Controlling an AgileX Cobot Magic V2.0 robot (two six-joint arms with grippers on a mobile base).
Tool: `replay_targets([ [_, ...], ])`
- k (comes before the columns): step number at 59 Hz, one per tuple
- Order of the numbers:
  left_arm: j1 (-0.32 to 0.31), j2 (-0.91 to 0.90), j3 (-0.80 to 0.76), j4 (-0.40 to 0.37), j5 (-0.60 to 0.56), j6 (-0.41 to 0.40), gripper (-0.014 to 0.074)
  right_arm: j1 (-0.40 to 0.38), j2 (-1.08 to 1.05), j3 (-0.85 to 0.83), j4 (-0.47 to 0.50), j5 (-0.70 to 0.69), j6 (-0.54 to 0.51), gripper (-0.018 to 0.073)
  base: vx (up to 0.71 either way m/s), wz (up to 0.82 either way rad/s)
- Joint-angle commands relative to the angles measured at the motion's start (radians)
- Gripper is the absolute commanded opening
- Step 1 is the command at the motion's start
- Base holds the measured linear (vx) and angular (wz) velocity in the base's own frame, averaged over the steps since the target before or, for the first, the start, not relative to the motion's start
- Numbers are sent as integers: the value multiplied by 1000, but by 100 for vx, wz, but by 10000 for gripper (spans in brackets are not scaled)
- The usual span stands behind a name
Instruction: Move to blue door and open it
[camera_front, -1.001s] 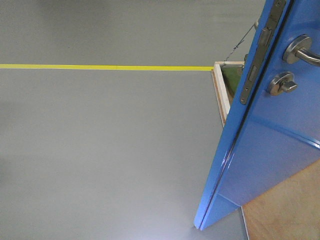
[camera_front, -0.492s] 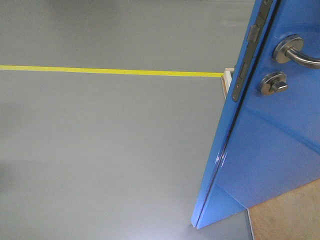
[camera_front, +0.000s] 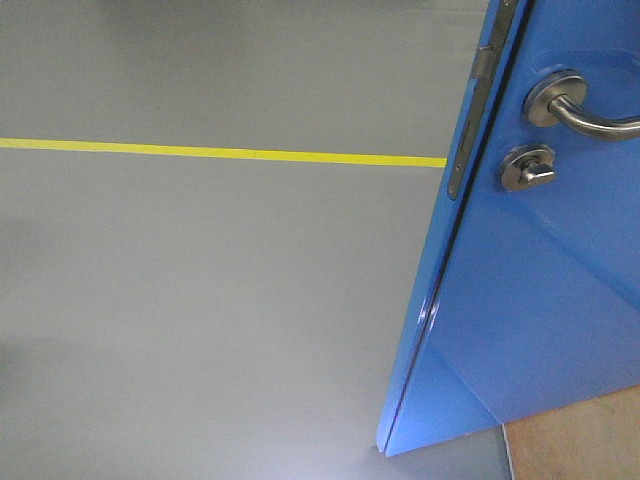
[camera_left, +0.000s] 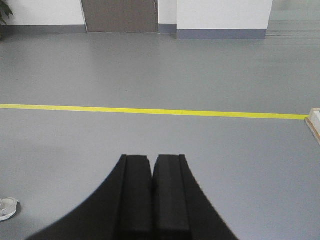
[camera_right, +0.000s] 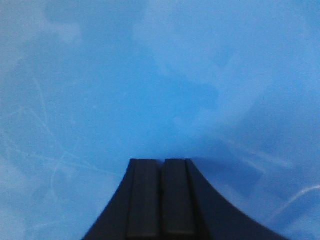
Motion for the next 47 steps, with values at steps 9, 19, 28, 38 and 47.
replay_targets([
  [9,2,-14,-27,-2,-80,-7,73,1,-12,-31,24,-76,-8,8,17,1],
  [19,2,-14,-27,-2,-80,-7,73,1,-12,-31,24,-76,-8,8,18,-1],
  [28,2,-14,-27,-2,-80,-7,73,1,-12,-31,24,-76,-8,8,18,-3],
  [38,2,-14,-27,-2,-80,-7,73,1,-12,-31,24,-76,-8,8,19,-5],
  [47,2,-14,-27,-2,-80,-7,73,1,-12,-31,24,-76,-8,8,20,-5],
])
